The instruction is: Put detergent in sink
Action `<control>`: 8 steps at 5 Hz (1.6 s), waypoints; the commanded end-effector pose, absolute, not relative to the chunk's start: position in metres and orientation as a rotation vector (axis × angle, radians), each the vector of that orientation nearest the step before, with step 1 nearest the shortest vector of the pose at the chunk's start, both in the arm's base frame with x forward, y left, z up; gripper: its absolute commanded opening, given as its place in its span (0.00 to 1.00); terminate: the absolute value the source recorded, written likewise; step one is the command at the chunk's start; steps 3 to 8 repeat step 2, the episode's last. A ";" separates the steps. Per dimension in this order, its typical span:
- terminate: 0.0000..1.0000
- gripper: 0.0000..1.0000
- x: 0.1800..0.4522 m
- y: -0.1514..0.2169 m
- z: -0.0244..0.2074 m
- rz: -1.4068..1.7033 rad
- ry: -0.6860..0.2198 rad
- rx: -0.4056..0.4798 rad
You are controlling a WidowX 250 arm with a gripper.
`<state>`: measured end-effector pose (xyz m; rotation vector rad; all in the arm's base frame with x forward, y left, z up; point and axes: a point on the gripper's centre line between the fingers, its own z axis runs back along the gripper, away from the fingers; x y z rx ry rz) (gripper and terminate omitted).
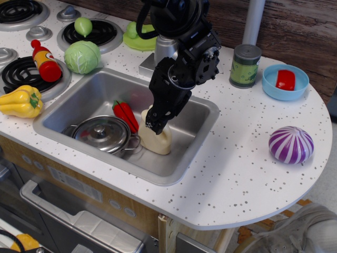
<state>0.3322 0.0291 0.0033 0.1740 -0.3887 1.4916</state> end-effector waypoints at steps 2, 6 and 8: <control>1.00 1.00 0.337 0.033 0.016 1.513 -0.422 0.142; 1.00 1.00 0.337 0.033 0.016 1.513 -0.422 0.142; 1.00 1.00 0.337 0.033 0.016 1.513 -0.422 0.142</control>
